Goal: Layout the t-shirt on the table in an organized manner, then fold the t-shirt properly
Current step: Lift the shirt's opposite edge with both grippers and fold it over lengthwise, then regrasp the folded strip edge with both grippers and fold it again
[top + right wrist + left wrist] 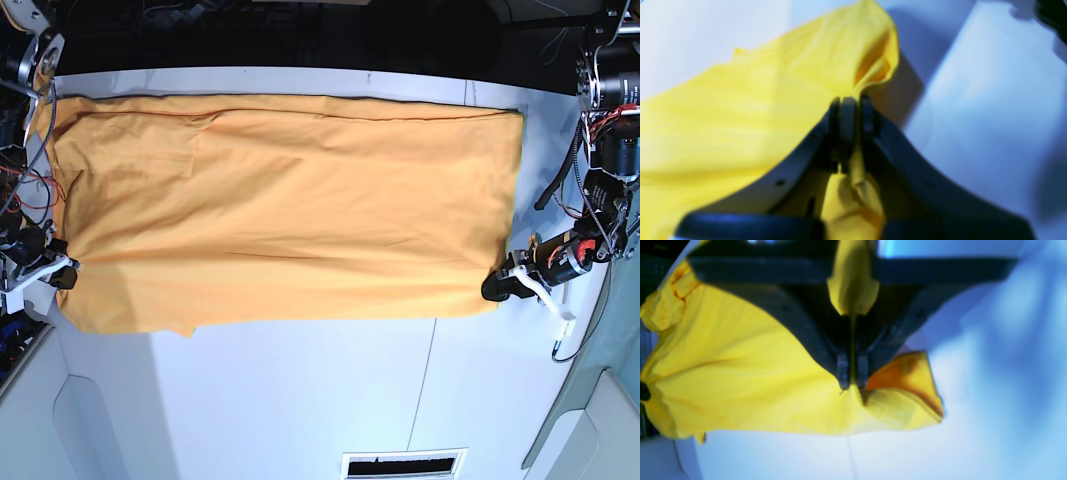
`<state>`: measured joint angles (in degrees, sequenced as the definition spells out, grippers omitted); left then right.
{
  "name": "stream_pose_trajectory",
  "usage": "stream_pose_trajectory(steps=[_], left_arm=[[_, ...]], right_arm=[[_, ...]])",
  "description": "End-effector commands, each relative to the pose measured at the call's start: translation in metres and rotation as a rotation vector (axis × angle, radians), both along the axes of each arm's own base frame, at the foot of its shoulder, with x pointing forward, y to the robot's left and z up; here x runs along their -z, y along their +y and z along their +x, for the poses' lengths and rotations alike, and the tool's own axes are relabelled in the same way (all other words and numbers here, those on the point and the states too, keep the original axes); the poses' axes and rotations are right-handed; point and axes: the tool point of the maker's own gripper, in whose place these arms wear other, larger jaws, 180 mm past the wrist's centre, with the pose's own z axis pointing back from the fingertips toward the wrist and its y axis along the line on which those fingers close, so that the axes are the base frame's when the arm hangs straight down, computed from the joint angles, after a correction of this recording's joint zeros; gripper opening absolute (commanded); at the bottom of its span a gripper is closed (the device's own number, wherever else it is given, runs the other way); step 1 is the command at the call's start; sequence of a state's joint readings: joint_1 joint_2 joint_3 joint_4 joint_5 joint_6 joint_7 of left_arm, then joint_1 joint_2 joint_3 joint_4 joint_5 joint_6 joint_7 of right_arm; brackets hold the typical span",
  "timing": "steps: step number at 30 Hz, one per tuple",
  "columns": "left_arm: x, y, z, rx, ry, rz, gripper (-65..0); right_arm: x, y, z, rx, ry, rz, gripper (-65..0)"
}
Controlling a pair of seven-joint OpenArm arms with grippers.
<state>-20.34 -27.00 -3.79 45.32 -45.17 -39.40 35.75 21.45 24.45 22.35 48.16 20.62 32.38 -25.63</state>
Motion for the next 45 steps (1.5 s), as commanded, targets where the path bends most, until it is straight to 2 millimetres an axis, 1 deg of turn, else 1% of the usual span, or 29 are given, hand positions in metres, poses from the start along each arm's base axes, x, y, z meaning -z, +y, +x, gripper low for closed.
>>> stream_pose_trajectory(steps=[1, 4, 7, 11, 13, 16, 17, 18, 22, 25, 28, 31, 34, 37, 39, 41, 42, 44, 45], left_arm=[[-0.021, 0.009, 0.006, 0.009, -0.064, 0.017, -65.0], [-0.031, 0.005, -0.012, 0.07, -0.102, 0.064, -65.0], [-0.033, 0.0, -0.031, 0.123, -0.114, 0.103, -65.0], [-0.019, -0.004, -0.053, 0.142, -0.077, 0.106, -65.0], [-0.014, -0.007, -0.058, 0.144, -0.063, 0.1, -65.0], [-0.01, -0.012, -0.06, 0.148, -0.057, 0.095, -65.0], [-0.009, -0.014, -0.06, 0.148, -0.057, 0.093, -65.0], [-0.009, -0.015, -0.06, 0.149, -0.057, 0.09, -65.0], [-0.005, -0.013, -0.063, 0.159, -0.045, 0.117, -65.0], [-0.004, -0.013, -0.063, 0.161, -0.042, 0.124, -65.0], [-0.004, -0.013, -0.063, 0.161, -0.043, 0.124, -65.0], [-0.004, -0.013, -0.063, 0.161, -0.042, 0.124, -65.0], [-0.003, -0.013, -0.064, 0.161, -0.04, 0.124, -65.0], [-0.003, -0.013, -0.064, 0.161, -0.041, 0.123, -65.0], [-0.003, -0.013, -0.064, 0.161, -0.041, 0.123, -65.0], [-0.003, -0.013, -0.064, 0.161, -0.041, 0.122, -65.0], [-0.003, -0.013, -0.064, 0.161, -0.041, 0.122, -65.0], [-0.004, -0.013, -0.063, 0.16, -0.042, 0.122, -65.0], [-0.004, -0.013, -0.063, 0.16, -0.044, 0.122, -65.0]], right_arm=[[-0.026, -0.018, 0.005, 0.006, -0.075, -0.033, -65.0], [-0.022, -0.027, -0.021, -0.016, -0.049, -0.084, -65.0], [-0.011, -0.032, -0.047, -0.022, -0.011, -0.112, -65.0], [0.013, -0.034, -0.079, 0.004, 0.055, -0.092, -65.0], [0.024, -0.033, -0.092, 0.014, 0.084, -0.09, -65.0], [0.026, -0.036, -0.096, 0.04, 0.074, -0.094, -37.1], [0.023, -0.04, -0.093, 0.056, 0.049, -0.1, -30.5], [0.019, -0.045, -0.091, 0.077, 0.031, -0.109, -27.1], [0.003, -0.054, -0.074, 0.121, -0.025, -0.114, -26.6], [-0.014, -0.054, -0.053, 0.133, -0.078, -0.103, -26.6], [-0.033, -0.052, -0.027, 0.139, -0.137, -0.088, -26.6], [-0.042, -0.047, -0.004, 0.15, -0.167, -0.065, -26.7], [-0.037, -0.04, 0.017, 0.167, -0.172, -0.027, -26.7], [-0.022, -0.029, 0.033, 0.156, -0.146, -0.013, -26.7], [-0.011, -0.015, 0.039, 0.116, -0.115, 0.003, -26.8], [0.001, 0.0, 0.038, 0.059, -0.072, 0.003, -27.2], [0.007, 0.006, 0.037, 0.037, -0.053, -0.004, -29.9], [0.017, 0.014, 0.032, 0.019, -0.017, -0.032, -40.7], [0.02, 0.018, 0.032, 0.004, -0.008, -0.039, -47.3]])
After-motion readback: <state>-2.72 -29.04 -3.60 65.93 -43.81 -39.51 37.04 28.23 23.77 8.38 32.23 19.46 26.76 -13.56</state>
